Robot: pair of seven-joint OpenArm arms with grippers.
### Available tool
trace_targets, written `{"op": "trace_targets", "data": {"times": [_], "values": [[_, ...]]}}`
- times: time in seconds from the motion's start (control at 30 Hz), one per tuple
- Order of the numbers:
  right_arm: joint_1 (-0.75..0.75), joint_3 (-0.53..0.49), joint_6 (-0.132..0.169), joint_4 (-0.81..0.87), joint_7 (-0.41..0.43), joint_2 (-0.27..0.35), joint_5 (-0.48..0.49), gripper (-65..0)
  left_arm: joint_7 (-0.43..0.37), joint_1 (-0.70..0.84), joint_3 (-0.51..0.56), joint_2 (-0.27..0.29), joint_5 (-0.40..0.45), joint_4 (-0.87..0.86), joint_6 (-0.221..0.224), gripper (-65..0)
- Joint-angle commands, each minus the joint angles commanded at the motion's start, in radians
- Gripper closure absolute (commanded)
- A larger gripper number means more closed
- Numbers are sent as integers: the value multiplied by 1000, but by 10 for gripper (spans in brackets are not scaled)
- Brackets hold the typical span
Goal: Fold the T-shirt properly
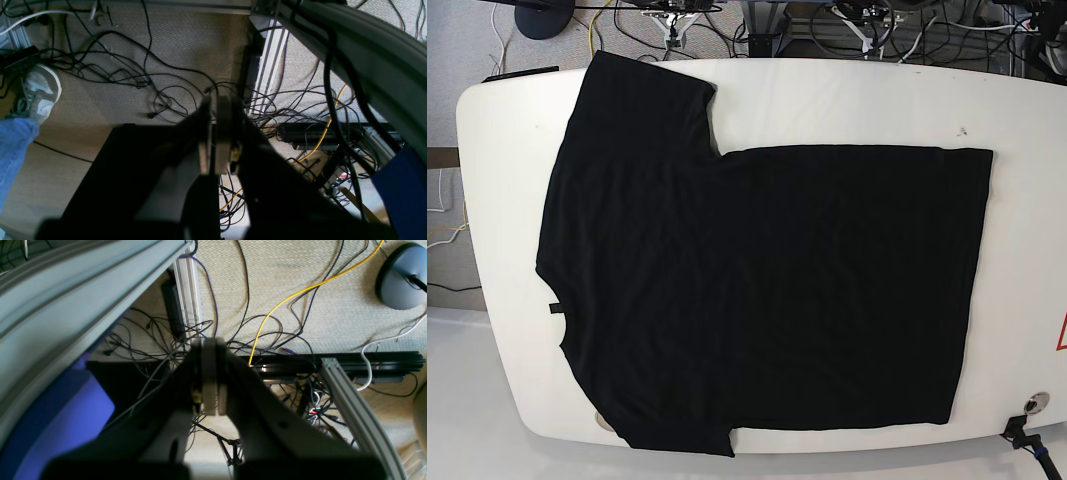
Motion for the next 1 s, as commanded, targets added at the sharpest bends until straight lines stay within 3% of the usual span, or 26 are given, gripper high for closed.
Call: {"op": "trace_targets", "data": {"times": [1.0], "values": [[-13,0,12,44,13,3,-6,0,-3,9,-2,-2,0,13,11,0]]}}
